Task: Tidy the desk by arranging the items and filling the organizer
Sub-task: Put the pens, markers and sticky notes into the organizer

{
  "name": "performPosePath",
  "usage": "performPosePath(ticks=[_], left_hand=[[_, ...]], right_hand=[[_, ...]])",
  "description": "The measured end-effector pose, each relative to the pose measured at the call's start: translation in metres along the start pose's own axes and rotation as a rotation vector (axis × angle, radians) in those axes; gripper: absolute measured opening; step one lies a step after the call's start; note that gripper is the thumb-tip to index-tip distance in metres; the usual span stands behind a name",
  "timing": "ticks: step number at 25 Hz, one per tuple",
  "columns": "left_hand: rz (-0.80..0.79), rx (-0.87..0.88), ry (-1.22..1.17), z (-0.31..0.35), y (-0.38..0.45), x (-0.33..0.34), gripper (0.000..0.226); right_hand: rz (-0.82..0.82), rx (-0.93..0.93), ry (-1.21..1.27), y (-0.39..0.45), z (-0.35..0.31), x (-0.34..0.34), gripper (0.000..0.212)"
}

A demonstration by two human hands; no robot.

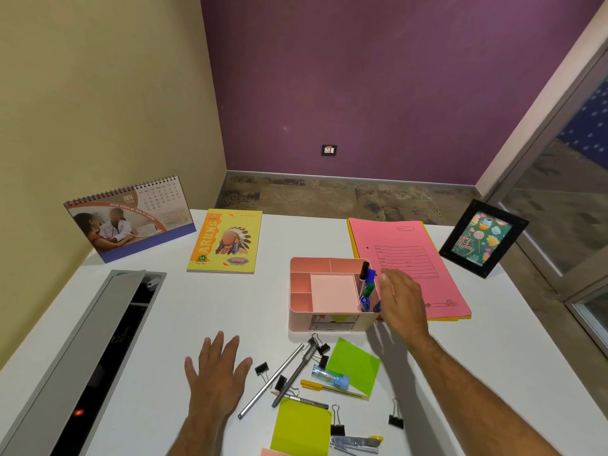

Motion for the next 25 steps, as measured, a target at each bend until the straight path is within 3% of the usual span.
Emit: performPosePath(ticks=[4,6,9,13,16,20,23,25], left_hand=[[0.139,0.139,-0.229,0.029,-0.010,-0.012,0.043],[0.154,0.218,-0.249,0.050,-0.022,-0.011,0.036],[0.121,0.284,-0.133,0.080,-0.040,0.001,0.033],[0.046,0.219,0.172,0.101,-0.050,0.010,0.035],[0.047,0.176,0.216,0.102,-0.051,0.009,0.031],[0.062,0.179,-0.174,0.098,-0.054,0.002,0.017],[0.087,0.285,-0.390,0.105,-0.055,-0.003,0.013],[0.081,0.341,-0.451,0.111,-0.056,-0.008,0.015]], right_hand=[[0.398,0.326,0.248,-0.030,0.006,-0.007,0.040],[0.439,0.499,0.357,-0.051,0.006,0.001,0.040],[0.369,0.627,0.477,-0.080,-0.003,0.023,0.037],[0.209,0.587,0.514,-0.101,-0.019,0.053,0.034],[0.138,0.523,0.537,-0.103,-0.031,0.060,0.030],[0.029,0.361,0.543,-0.098,-0.054,0.056,0.006],[-0.096,0.238,0.698,-0.090,-0.070,0.057,0.034],[-0.107,0.166,0.736,-0.084,-0.079,0.055,0.032]])
Point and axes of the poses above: each hand's wrist, its own y-axis towards the middle knuckle, its own x-axis out of the palm, z = x × y, the point moved 3 cm from there along y, towards the middle knuckle, and after that the axes turned 14 degrees about -x, right-handed, at the moved point
